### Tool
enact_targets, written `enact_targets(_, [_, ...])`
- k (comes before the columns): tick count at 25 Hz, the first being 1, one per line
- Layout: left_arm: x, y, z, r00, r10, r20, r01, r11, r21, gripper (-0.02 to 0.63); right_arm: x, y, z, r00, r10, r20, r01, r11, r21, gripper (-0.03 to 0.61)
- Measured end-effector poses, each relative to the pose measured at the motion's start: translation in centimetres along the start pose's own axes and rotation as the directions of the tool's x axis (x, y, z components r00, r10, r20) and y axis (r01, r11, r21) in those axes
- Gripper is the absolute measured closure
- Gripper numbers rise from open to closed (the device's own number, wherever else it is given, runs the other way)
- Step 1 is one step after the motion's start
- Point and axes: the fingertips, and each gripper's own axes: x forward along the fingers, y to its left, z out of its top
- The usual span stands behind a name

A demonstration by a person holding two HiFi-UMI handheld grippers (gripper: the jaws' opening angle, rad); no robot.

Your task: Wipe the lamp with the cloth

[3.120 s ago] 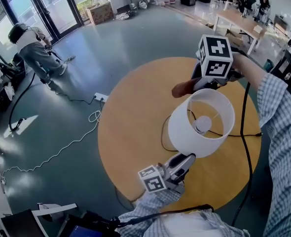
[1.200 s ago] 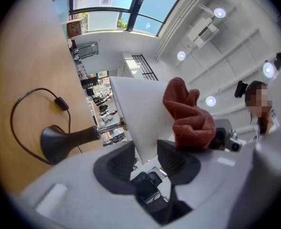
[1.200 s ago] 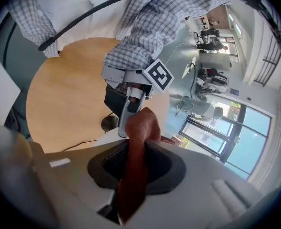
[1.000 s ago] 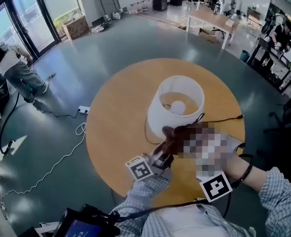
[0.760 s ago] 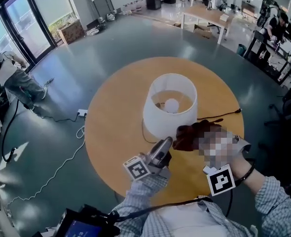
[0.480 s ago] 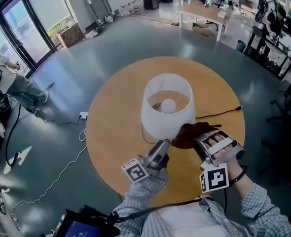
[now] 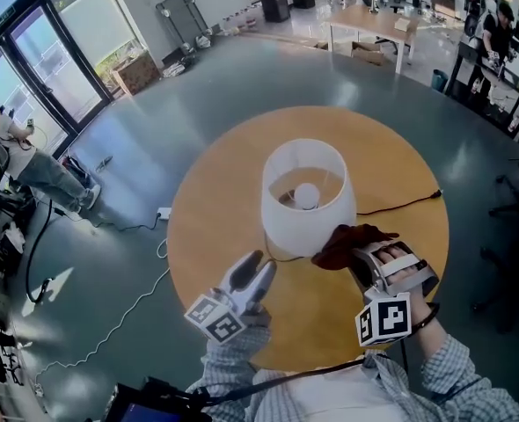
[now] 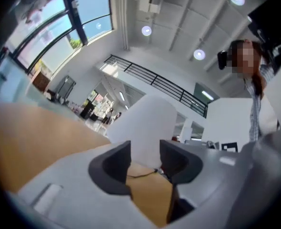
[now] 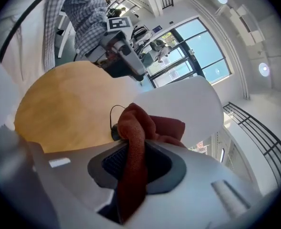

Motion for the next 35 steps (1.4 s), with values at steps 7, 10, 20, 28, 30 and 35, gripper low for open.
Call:
enact_targets(7, [1.9, -3.7, 7.2, 0.990, -0.044, -0.133, 0.099, 0.893, 0.439, 0.410, -0.1, -0.3, 0.2, 1.000, -0.008, 0.025, 0.008, 1.000, 0.021, 0.497])
enact_targets(10, [3.1, -5.9, 7.6, 0.943, -0.068, -0.326, 0.256, 0.776, 0.577, 0.390, -0.2, -0.1, 0.2, 0.999, -0.010, 0.030, 0.009, 1.000, 0.027, 0.497])
enact_targets(20, [7.1, -7.6, 6.8, 0.659, 0.170, -0.732, 0.685, 0.265, 0.678, 0.348, -0.2, -0.6, 0.5, 0.999, -0.005, 0.033, 0.004, 0.999, 0.032, 0.497])
enact_targets(28, [9.1, -7.1, 2.8, 0.495, 0.268, -0.826, 0.825, 0.152, 0.544, 0.348, 0.2, -0.3, 0.4, 0.999, -0.001, 0.034, 0.000, 0.999, 0.042, 0.497])
enact_targets(30, [9.2, -6.7, 2.1, 0.470, 0.290, -0.834, 0.841, 0.139, 0.522, 0.350, 0.1, -0.2, 0.4, 0.999, 0.001, 0.034, -0.002, 0.999, 0.043, 0.497])
enact_targets(35, [9.1, -6.5, 1.8, 0.456, 0.299, -0.838, 0.854, 0.119, 0.507, 0.368, -0.1, -0.1, 0.4, 0.999, 0.005, 0.032, -0.007, 0.998, 0.056, 0.497])
